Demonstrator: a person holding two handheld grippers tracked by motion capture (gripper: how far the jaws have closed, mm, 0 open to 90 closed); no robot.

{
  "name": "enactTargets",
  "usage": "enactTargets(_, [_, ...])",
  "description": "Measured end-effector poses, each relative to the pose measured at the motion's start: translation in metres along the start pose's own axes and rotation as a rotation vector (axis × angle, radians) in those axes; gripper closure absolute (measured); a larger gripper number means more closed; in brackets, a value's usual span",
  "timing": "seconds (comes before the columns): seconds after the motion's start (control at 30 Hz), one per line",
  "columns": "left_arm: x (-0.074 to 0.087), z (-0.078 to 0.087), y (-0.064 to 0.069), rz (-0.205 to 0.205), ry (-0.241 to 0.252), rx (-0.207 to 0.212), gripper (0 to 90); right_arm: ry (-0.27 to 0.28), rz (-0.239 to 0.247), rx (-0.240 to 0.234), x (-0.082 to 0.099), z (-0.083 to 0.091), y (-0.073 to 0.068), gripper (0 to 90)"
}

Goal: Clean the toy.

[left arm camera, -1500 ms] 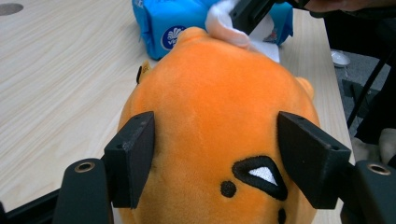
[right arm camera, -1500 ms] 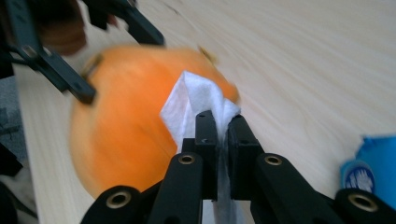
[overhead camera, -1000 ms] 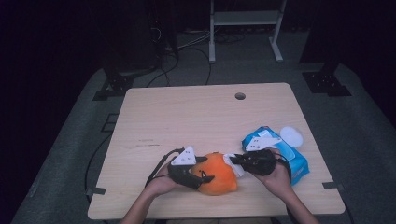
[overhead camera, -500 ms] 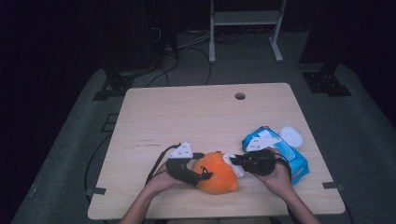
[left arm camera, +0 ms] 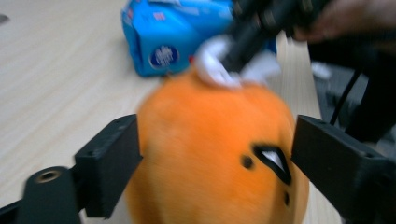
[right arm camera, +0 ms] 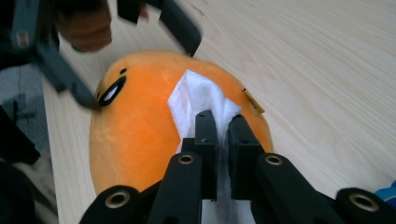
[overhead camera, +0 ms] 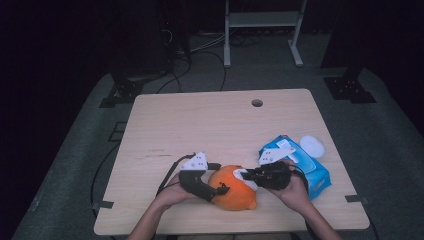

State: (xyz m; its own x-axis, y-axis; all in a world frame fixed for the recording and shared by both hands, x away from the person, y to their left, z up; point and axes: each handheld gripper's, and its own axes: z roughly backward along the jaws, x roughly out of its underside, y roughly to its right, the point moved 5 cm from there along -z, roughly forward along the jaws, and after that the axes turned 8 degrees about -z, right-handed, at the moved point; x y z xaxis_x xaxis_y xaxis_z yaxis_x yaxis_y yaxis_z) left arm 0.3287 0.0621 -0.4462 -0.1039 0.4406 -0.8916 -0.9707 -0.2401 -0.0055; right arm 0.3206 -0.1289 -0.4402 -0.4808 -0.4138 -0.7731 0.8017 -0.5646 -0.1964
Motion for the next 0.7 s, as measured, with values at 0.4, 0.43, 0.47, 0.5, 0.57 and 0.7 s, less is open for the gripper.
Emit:
enactTargets(0.4, [0.001, -0.009, 0.003, 0.002, -0.021, -0.006, 36.0, 0.036, 0.015, 0.003, -0.007, 0.006, -0.007, 83.8])
enactTargets(0.43, [-0.005, -0.007, 0.004, -0.028, 0.012, -0.040, 37.7, 0.053, 0.012, 0.002, -0.010, 0.009, -0.008, 83.8])
enactTargets(0.47, [-0.009, -0.007, 0.004, -0.046, 0.024, -0.062, 39.5, 0.070, 0.013, 0.003, -0.014, 0.011, -0.009, 83.8])
enactTargets(0.5, [-0.012, -0.007, 0.005, -0.074, 0.026, -0.089, 40.0, 0.078, 0.017, 0.010, -0.016, 0.013, -0.010, 83.8])
enactTargets(0.57, [-0.014, -0.009, 0.007, -0.112, 0.011, -0.100, 39.5, 0.084, 0.026, 0.016, -0.019, 0.014, -0.010, 83.8])
enactTargets(0.7, [-0.009, -0.008, 0.008, -0.101, -0.014, -0.067, 30.4, 0.039, 0.022, 0.001, -0.010, 0.005, -0.007, 83.9])
